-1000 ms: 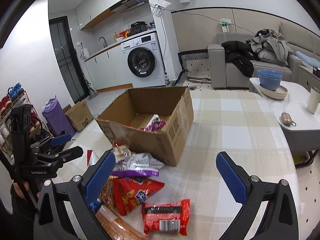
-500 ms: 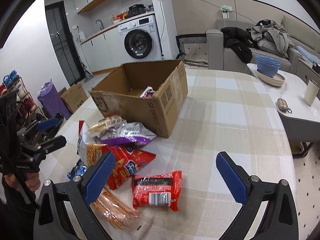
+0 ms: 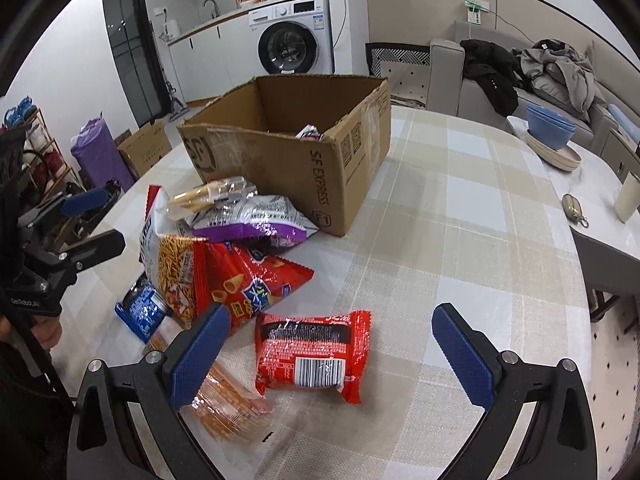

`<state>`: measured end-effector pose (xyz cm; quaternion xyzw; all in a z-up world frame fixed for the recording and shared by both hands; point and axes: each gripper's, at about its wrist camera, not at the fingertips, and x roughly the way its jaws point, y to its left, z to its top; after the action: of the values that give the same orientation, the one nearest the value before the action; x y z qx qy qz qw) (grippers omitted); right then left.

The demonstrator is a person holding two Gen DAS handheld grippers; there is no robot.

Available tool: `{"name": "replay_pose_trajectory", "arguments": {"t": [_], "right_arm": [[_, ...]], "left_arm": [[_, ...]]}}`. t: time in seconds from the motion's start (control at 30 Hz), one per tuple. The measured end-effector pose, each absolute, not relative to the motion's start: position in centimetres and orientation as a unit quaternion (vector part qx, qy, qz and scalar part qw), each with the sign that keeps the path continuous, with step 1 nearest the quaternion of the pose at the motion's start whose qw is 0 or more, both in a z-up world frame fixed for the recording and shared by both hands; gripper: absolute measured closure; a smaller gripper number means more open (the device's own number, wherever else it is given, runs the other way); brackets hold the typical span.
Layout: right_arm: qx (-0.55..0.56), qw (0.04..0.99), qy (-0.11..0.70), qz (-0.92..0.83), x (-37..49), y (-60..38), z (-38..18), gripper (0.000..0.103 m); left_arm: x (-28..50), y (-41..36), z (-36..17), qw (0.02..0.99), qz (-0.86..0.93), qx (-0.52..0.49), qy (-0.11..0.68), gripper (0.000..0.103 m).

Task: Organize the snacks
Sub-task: 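Move both grippers back toward the remaining snack pile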

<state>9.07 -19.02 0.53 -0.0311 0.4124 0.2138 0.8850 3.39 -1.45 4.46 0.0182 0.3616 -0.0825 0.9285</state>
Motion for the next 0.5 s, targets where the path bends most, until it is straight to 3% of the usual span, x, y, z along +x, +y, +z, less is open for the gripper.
{"name": "replay_pose_trajectory", "arguments": {"t": [0.5], "right_arm": [[-0.061, 0.862, 0.447, 0.231, 9.3, -17.2, -1.8, 0.000]], "left_arm": [[4.6, -2.7, 1.8, 0.915, -0.078, 0.033, 0.394, 0.001]]}}
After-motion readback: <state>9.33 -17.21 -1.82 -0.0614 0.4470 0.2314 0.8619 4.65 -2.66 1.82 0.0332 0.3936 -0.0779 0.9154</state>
